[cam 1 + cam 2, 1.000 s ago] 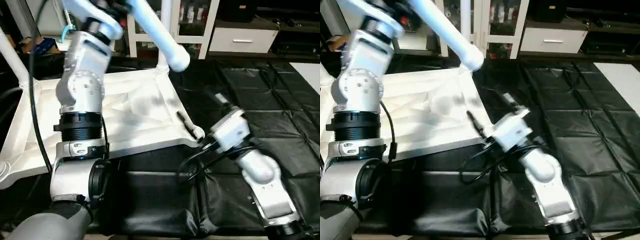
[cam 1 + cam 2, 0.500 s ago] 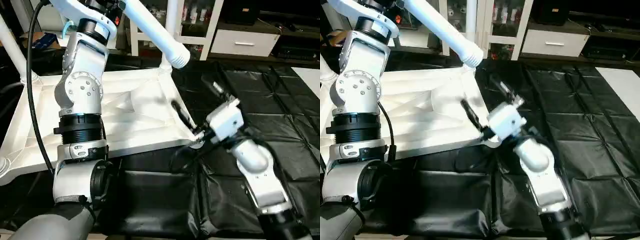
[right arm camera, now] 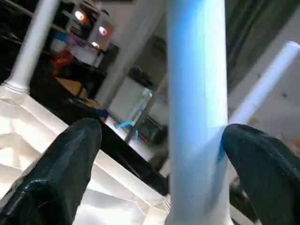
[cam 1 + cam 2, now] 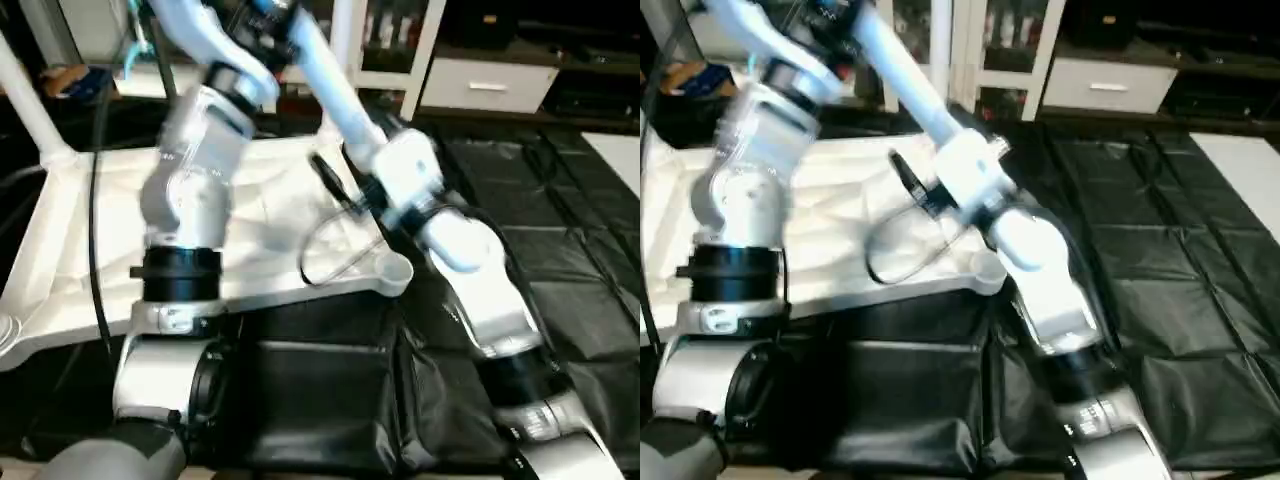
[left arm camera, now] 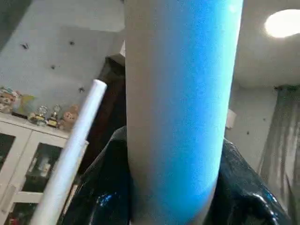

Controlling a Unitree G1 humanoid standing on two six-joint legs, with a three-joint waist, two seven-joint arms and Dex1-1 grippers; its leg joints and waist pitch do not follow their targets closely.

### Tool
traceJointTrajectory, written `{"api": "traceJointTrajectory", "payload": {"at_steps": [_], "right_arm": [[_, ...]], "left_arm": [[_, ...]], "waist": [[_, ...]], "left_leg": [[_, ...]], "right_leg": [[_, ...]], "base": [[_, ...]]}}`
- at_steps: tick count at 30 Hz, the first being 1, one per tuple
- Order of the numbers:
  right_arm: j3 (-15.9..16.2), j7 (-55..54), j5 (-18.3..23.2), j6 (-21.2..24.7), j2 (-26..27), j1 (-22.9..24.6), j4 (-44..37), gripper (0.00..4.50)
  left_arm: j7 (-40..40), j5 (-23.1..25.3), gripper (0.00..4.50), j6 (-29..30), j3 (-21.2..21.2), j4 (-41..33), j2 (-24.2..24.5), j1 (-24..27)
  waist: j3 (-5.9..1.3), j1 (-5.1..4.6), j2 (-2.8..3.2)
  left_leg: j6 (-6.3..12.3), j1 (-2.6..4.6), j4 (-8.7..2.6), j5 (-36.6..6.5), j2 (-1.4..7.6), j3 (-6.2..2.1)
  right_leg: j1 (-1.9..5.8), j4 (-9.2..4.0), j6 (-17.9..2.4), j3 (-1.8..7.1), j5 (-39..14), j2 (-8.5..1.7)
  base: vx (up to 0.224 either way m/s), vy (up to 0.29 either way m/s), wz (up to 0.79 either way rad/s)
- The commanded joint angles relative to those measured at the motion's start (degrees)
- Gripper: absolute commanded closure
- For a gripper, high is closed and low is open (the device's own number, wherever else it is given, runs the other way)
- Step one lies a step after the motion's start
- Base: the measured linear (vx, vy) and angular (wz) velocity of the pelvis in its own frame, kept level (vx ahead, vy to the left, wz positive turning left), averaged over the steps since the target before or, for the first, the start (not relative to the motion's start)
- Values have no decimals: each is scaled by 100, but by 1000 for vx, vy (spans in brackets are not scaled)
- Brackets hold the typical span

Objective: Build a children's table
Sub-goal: Insert table leg to table base

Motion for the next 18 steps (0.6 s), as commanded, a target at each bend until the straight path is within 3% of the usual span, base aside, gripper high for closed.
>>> {"api": "traceJointTrajectory", "payload": {"at_steps": [1, 2, 4, 6, 10, 11, 18], "right_arm": [[-54, -175, -239, 118, -34, -165, 305, 0], [-65, -317, -342, 195, -4, -347, 611, 0], [-78, -440, -396, 221, 32, -491, 850, 0], [-86, -496, -412, 286, 59, -600, 983, 0], [-56, -511, -415, 361, 123, -816, 1246, 0], [-48, -512, -417, 361, 133, -840, 1282, 28], [-19, -419, -384, 299, 192, -1043, 1652, 76]], "left_arm": [[-87, 67, 276, -36, -142, -172, 12, -19], [-103, 88, 276, -44, -200, -222, 37, 7], [-117, 126, 276, -56, -240, -246, 63, 25], [-139, 186, 276, -85, -284, -287, 64, 51], [-148, 209, 276, -101, -337, -374, 22, 126], [-165, 222, 276, -104, -359, -395, 29, 142], [-267, 288, 276, -118, -507, -507, 64, 185]], "waist": [[-516, -8, 95], [-521, -10, 66], [-519, -6, 82], [-516, -12, 29], [-512, -8, 38], [-510, -1, 54], [-515, 1, 55]], "left_leg": [[-13, 208, -461, -951, 224, -159], [-26, 206, -451, -926, 218, -153], [-40, 220, -449, -966, 219, -144], [-15, 206, -451, -948, 220, -139], [21, 214, -446, -907, 229, -137], [16, 220, -450, -915, 232, -140], [-22, 219, -452, -957, 230, -140]], "right_leg": [[323, -276, -1316, 113, -396, -216], [332, -273, -1326, 117, -417, -230], [325, -284, -1318, 120, -514, -233], [333, -282, -1281, 126, -529, -229], [325, -278, -1272, 127, -530, -237], [320, -278, -1269, 127, -546, -241], [320, -282, -1239, 125, -606, -237]], "base": [[0, 0, 0], [0, 0, 0], [0, 0, 0], [0, 0, 0], [0, 0, 0], [0, 0, 0], [0, 0, 0]]}}
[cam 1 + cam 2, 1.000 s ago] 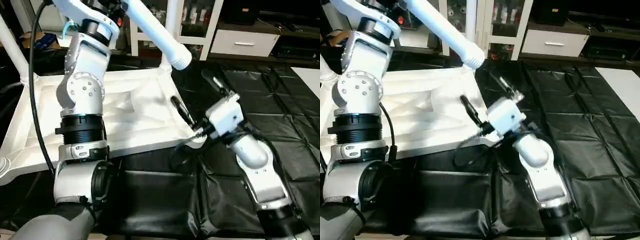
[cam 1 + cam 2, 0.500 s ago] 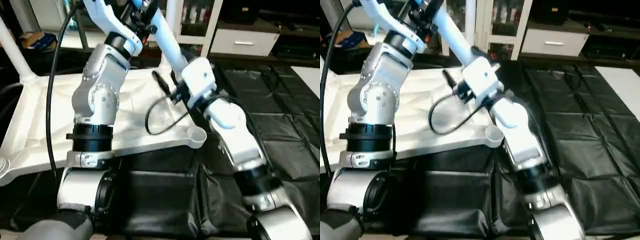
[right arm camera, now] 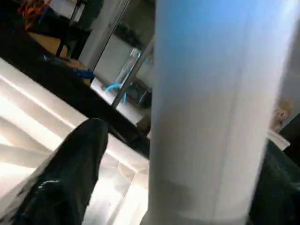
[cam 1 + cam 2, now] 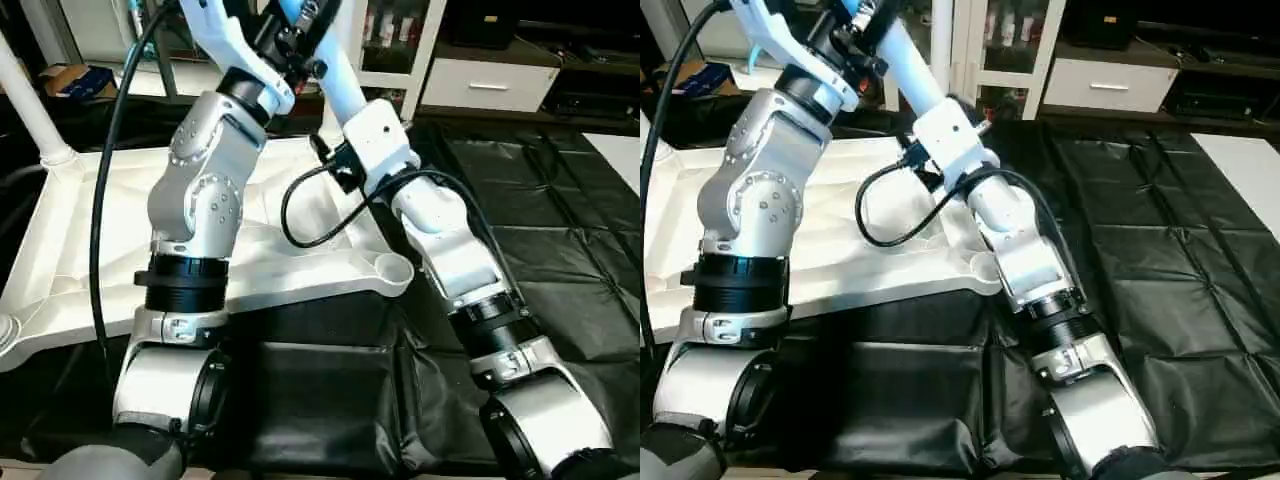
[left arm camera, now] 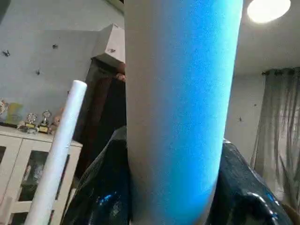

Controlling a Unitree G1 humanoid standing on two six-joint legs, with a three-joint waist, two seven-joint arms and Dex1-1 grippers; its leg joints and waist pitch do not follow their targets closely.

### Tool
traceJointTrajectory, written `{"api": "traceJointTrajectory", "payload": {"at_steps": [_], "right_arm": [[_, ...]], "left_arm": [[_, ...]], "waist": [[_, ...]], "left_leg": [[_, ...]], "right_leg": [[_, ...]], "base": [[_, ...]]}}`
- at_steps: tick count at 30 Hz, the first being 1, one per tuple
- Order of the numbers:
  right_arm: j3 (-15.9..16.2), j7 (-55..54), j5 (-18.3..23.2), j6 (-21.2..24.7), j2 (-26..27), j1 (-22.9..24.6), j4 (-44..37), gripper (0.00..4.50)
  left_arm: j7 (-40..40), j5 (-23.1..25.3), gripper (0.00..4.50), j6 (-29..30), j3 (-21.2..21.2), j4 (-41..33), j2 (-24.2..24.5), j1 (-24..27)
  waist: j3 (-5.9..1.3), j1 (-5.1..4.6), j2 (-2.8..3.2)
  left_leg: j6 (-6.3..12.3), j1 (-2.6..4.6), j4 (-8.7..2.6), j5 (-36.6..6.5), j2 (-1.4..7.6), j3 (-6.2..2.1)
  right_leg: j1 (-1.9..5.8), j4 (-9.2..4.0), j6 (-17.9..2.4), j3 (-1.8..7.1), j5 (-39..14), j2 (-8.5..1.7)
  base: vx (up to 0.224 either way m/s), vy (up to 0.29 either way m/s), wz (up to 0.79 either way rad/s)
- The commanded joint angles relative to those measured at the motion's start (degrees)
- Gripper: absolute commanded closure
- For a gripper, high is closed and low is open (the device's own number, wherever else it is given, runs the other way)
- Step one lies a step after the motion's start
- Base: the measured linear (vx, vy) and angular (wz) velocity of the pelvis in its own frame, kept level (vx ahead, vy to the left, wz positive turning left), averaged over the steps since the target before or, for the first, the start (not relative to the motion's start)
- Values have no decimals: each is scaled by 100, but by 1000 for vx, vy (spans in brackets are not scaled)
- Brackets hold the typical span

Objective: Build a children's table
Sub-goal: Insert table leg to table base

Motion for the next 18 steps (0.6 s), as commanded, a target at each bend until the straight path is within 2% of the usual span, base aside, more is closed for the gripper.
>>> {"api": "traceJointTrajectory", "payload": {"at_steps": [1, 5, 7, 13, 14, 15, 16, 18], "right_arm": [[-16, 60, 22, -18, 14, -194, 130, 91], [-20, 94, 48, -45, 20, -189, 152, 124], [-23, 119, 67, -72, 14, -180, 155, 143], [-104, 159, 178, -148, 39, -151, 174, 193], [-140, 198, 239, -162, 45, -139, 147, 199], [-177, 230, 290, -175, 34, -129, 120, 199], [-209, 255, 332, -189, 23, -124, 103, 215], [-229, 388, 414, -260, -19, -93, 42, 237]], "left_arm": [[-89, 62, 276, -34, -106, -216, 17, 2], [-77, 79, 276, -53, -92, -210, 41, -9], [-82, 75, 276, -65, -80, -178, 62, -24], [-144, 96, 276, -130, -87, -150, 92, -15], [-120, 104, 241, -126, -77, -165, 102, 4], [-286, -157, 241, 52, -28, -223, 77, 27], [-442, -400, 206, 219, 18, -276, 53, 48], [-687, -614, 202, 436, -4, -352, 91, 113]], "waist": [[-516, -7, 49], [-520, -5, 59], [-523, 1, 93], [-525, 2, 88], [-526, 2, 87], [-526, 2, 85], [-526, 9, 92], [-528, 10, 71]], "left_leg": [[-13, 212, -451, -938, 229, -143], [-1, 211, -446, -872, 227, -142], [-7, 219, -447, -869, 225, -144], [-33, 221, -451, -916, 226, -145], [-21, 221, -450, -934, 226, -144], [-16, 220, -450, -935, 227, -144], [-26, 222, -448, -929, 223, -143], [-25, 222, -444, -942, 219, -132]], "right_leg": [[325, -278, -1232, 126, -572, -237], [328, -265, -1266, 124, -471, -236], [326, -259, -1288, 119, -408, -230], [332, -257, -1317, 117, -377, -232], [335, -259, -1318, 120, -379, -234], [336, -257, -1318, 119, -376, -232], [338, -250, -1331, 120, -374, -240], [336, -239, -1392, 117, -352, -236]], "base": [[0, 0, 0], [0, 0, 0], [0, 0, 0], [0, 0, 0], [0, 0, 0], [0, 0, 0], [0, 0, 0], [0, 0, 0]]}}
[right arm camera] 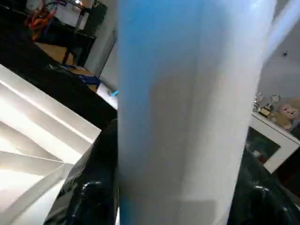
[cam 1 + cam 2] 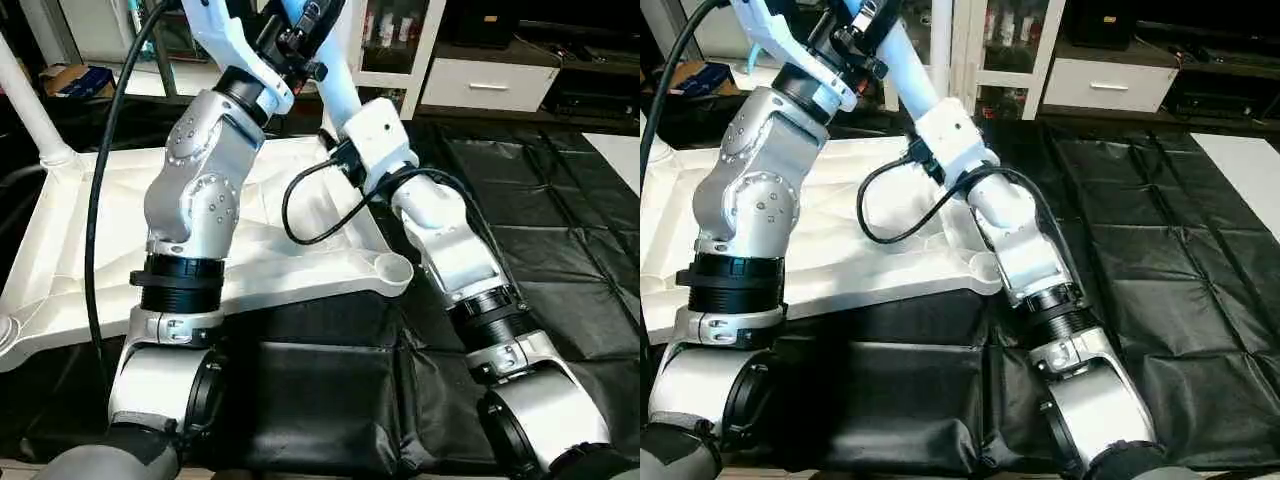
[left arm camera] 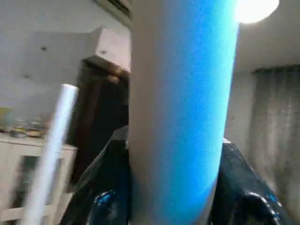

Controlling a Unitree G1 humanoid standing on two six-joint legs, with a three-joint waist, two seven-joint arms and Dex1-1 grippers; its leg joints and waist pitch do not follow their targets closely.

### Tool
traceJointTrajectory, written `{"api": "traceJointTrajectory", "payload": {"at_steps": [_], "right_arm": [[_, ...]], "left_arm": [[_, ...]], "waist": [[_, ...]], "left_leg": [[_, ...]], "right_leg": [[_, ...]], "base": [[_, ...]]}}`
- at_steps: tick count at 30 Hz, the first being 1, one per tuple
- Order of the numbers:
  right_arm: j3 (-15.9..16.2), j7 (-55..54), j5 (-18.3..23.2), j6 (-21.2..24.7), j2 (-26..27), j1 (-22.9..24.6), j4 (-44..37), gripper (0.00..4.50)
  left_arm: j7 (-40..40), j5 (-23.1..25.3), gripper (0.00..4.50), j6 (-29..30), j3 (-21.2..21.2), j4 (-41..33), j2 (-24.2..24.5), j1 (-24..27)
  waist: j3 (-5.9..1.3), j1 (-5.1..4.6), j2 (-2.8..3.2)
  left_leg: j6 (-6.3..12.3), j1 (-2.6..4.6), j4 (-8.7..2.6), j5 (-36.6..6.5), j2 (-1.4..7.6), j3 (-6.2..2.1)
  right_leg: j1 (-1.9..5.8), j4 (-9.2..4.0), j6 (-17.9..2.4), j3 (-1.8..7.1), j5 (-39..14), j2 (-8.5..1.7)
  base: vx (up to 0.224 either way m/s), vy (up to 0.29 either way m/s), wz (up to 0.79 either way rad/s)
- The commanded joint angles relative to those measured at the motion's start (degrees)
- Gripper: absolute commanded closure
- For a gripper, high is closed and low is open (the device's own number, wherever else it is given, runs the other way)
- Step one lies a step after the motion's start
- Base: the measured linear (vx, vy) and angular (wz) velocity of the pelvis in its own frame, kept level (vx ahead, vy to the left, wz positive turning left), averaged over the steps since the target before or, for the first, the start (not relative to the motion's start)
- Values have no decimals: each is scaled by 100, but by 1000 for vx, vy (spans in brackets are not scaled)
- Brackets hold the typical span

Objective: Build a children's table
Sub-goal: Insert table leg to table base

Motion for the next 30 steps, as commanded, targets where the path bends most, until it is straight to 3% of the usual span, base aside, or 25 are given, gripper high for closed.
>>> {"api": "traceJointTrajectory", "payload": {"at_steps": [1, 2, 5, 8, 9, 10, 11, 17, 18, 21, 23, 30], "right_arm": [[-83, 198, 152, -146, -84, 43, -153, 241], [-35, 470, 230, -297, -205, 170, -352, 248], [20, 650, 279, -251, -318, 412, -698, 262], [64, 728, 286, -218, -373, 593, -919, 263], [80, 750, 279, -191, -390, 668, -989, 263], [88, 767, 275, -174, -402, 721, -1034, 263], [94, 794, 286, -152, -421, 786, -1086, 263], [99, 861, 291, -62, -496, 997, -1255, 263], [72, 869, 288, -13, -524, 1060, -1321, 263], [14, 828, 267, 45, -548, 1103, -1367, 263], [-7, 813, 249, 85, -555, 1124, -1418, 263], [16, 795, 198, 118, -578, 1094, -1456, 264]], "left_arm": [[-448, -351, 194, 332, -98, -216, 43, 80], [-835, -462, 181, 491, -210, -280, 184, 247], [-1200, -270, 158, 269, -329, -189, 366, 418], [-1376, -472, 133, 446, -289, -252, 422, 431], [-1463, -444, 133, 418, -317, -259, 483, 418], [-1493, -395, 116, 372, -332, -245, 524, 405], [-1499, -351, 116, 339, -317, -196, 565, 375], [-1622, -221, 119, 127, -261, -65, 713, 258], [-1711, -277, 119, 104, -233, -58, 739, 236], [-1762, -258, 156, 77, -218, 32, 773, 211], [-1795, -249, 159, 105, -220, 93, 801, 206], [-1926, -310, 214, 249, -298, 67, 862, 263]], "waist": [[-524, 16, 79], [-519, 25, 53], [-516, 26, 84], [-515, 26, 84], [-514, 24, 135], [-508, 9, 100], [-504, 8, 125], [-503, -11, 131], [-502, -4, 160], [-507, -7, 147], [-509, 0, 173], [-510, 7, 143]], "left_leg": [[-7, 221, -444, -929, 221, -130], [42, 212, -448, -934, 224, -131], [100, 220, -452, -836, 227, -131], [30, 229, -461, -921, 240, -135], [-29, 231, -468, -989, 237, -148], [-50, 233, -470, -1067, 232, -139], [-74, 227, -476, -1113, 230, -149], [-193, 234, -483, -1279, 229, -157], [-196, 233, -483, -1262, 227, -160], [-167, 230, -481, -1201, 218, -154], [-171, 235, -479, -1216, 222, -158], [-116, 224, -470, -1125, 228, -151]], "right_leg": [[329, -249, -1411, 117, -360, -235], [342, -253, -1401, 116, -384, -233], [335, -260, -1359, 119, -341, -217], [333, -266, -1347, 124, -469, -229], [330, -257, -1349, 121, -542, -231], [326, -279, -1323, 123, -604, -220], [331, -281, -1310, 127, -649, -225], [320, -299, -1251, 128, -796, -224], [321, -293, -1259, 130, -769, -224], [321, -289, -1293, 124, -639, -212], [325, -284, -1321, 125, -655, -221], [335, -277, -1370, 130, -633, -234]], "base": [[0, 0, 0], [0, 0, 0], [0, 0, 0], [0, 0, 0], [0, 0, 0], [0, 0, 0], [0, 0, 0], [0, 0, 0], [0, 0, 0], [0, 0, 0], [0, 0, 0], [0, 0, 0]]}}
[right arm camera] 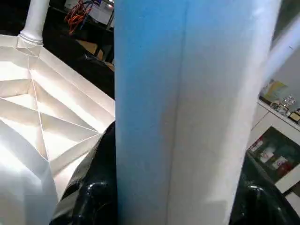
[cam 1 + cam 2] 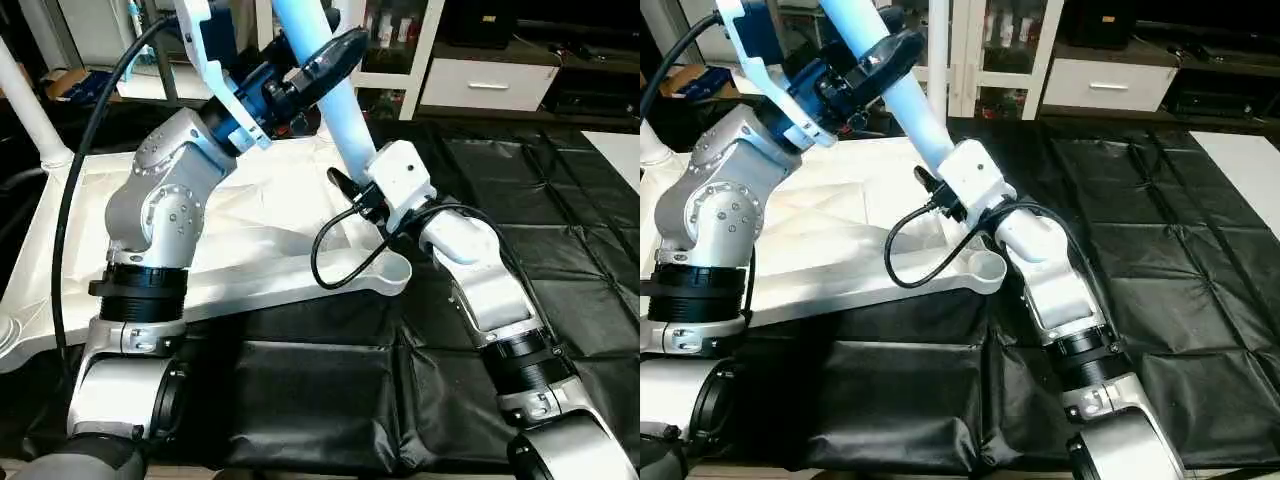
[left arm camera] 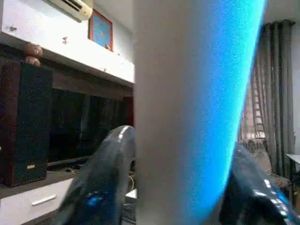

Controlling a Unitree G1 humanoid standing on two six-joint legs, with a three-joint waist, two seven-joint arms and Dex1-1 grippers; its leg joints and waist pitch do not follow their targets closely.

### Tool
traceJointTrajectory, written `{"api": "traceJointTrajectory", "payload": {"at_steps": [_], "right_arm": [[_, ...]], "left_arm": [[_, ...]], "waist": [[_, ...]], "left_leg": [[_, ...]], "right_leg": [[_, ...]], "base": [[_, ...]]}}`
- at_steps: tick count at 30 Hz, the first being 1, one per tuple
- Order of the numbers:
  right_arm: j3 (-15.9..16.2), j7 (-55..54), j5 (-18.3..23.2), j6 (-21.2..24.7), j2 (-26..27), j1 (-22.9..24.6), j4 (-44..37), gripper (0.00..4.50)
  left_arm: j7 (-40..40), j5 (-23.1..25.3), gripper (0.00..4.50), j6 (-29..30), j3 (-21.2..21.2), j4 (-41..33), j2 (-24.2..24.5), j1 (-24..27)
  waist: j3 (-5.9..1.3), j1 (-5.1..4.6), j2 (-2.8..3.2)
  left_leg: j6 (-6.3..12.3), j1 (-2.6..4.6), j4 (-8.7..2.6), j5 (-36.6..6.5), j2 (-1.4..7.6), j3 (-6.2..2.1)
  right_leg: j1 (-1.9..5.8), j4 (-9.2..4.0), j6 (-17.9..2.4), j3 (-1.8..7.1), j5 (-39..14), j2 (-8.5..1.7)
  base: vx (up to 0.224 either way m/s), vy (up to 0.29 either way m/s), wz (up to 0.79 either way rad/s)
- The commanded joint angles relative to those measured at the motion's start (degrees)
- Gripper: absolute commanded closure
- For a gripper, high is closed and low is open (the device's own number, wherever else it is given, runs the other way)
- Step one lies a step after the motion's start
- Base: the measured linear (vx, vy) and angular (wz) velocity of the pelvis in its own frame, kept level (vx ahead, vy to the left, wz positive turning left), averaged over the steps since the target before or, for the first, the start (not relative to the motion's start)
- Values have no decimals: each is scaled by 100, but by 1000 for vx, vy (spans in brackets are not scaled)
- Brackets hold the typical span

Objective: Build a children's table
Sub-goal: Insert table leg to table base

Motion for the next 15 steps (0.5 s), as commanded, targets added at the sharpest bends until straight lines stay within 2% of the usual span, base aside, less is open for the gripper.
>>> {"api": "traceJointTrajectory", "payload": {"at_steps": [1, 5, 6, 11, 15], "right_arm": [[-98, -60, 7, -8, -53, -41, -187, 264], [-86, -175, -105, -45, -69, -106, -116, 264], [-82, -196, -130, -49, -75, -110, -114, 264], [-76, -230, -146, -54, -56, -102, -134, 264], [-54, -265, -183, -78, -48, -98, -120, 264]], "left_arm": [[-39, 14, 228, 90, -23, -19, 38, -25], [-40, -7, 247, 192, -45, -92, 57, 18], [-5, 6, 269, 195, -42, -94, 54, 17], [105, 50, 279, 188, -31, -49, 36, 10], [147, -2, 280, 217, 20, -55, -6, 47]], "waist": [[-505, 5, 90], [-503, 6, 91], [-501, 3, 91], [-504, 3, 98], [-510, 2, 63]], "left_leg": [[-109, 216, -474, -1140, 228, -149], [-141, 222, -477, -1161, 231, -150], [-143, 220, -478, -1161, 230, -151], [-144, 217, -476, -1141, 227, -152], [-93, 208, -466, -1051, 224, -144]], "right_leg": [[331, -294, -1355, 128, -680, -233], [324, -298, -1325, 130, -753, -233], [323, -300, -1320, 129, -761, -231], [325, -298, -1301, 129, -735, -230], [338, -290, -1324, 132, -641, -231]], "base": [[0, 0, 0], [0, 0, 0], [0, 0, 0], [0, 0, 0], [0, 0, 0]]}}
